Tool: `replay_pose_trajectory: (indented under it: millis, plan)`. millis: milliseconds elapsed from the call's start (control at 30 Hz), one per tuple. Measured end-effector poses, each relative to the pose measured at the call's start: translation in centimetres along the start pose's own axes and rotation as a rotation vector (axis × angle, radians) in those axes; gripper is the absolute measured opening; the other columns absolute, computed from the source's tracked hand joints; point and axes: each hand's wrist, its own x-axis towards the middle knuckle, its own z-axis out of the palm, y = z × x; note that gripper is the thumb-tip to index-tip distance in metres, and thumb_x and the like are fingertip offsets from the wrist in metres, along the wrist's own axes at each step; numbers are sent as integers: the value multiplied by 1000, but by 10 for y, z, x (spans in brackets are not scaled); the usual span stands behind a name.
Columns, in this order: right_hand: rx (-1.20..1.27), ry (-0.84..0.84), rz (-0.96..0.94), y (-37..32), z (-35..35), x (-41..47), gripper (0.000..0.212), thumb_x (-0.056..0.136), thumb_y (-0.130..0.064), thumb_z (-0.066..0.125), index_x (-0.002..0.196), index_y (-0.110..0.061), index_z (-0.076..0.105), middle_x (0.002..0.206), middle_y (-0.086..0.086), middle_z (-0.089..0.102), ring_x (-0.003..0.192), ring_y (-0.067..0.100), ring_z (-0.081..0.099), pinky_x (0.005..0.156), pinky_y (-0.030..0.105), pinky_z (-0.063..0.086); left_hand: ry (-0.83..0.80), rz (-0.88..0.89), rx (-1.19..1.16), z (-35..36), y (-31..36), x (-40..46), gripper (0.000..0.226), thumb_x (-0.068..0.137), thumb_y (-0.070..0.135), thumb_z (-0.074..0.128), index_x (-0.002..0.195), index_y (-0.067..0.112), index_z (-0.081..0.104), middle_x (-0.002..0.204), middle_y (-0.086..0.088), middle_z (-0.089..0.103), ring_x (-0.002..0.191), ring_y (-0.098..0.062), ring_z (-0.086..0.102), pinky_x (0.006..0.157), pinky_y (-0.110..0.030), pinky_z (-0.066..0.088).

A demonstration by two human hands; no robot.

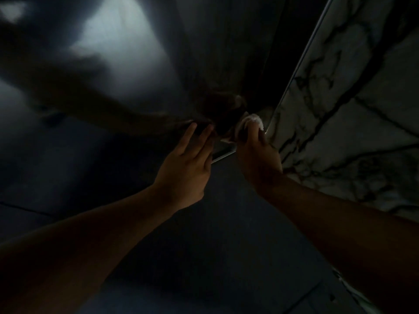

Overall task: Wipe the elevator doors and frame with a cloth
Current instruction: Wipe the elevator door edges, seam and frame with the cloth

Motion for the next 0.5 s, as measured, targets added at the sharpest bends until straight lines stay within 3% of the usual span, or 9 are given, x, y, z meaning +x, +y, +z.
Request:
replay_pose_trajectory:
  millis: [33,100,233,267,367,433,500]
  plan:
    - [10,12,67,-1,3,-1,59,91,-6,-4,145,13,10,146,31,26,128,44,41,87,45,52,-2,4,7,2,-1,-3,61,79,36,53,127,-2,58,154,-28,31,149,-42,8,118,-62,3]
    - [18,-10,156,-7,20,-6,51,94,-9,17,141,1,33,140,18,41,115,33,53,71,38,48,-12,11,16,5,-2,-10,63,80,37,51,130,-3,56,154,-28,30,149,-42,7,118,-62,2]
    - [218,-298,122,-20,42,-1,40,97,-19,39,136,-12,38,135,15,42,118,33,46,70,21,30,-5,24,16,8,-8,-19,67,79,36,51,131,-6,52,153,-27,32,148,-42,12,120,-60,3]
    - [120,-381,53,-20,39,6,40,96,-25,43,134,-13,44,133,16,46,116,35,47,74,21,32,6,39,15,8,-11,-18,66,80,36,50,130,-6,53,152,-27,34,147,-42,15,120,-59,3]
    - [-239,-475,-67,-31,25,15,34,90,-39,46,115,-23,64,119,6,57,107,35,53,89,49,36,18,79,6,9,-19,-23,62,81,33,45,128,-7,54,150,-26,38,146,-42,19,120,-58,1]
    - [-268,-435,-107,-29,26,18,31,90,-36,46,111,-23,65,117,5,57,106,32,54,89,44,38,1,87,5,9,-21,-27,62,81,33,44,128,-7,53,151,-26,37,147,-42,18,120,-58,0]
    - [-72,-416,3,-29,29,17,30,91,-31,48,113,-20,64,120,8,57,108,32,55,85,31,40,-24,93,14,7,-22,-31,63,81,36,47,128,-6,54,151,-26,36,147,-42,15,119,-59,-3]
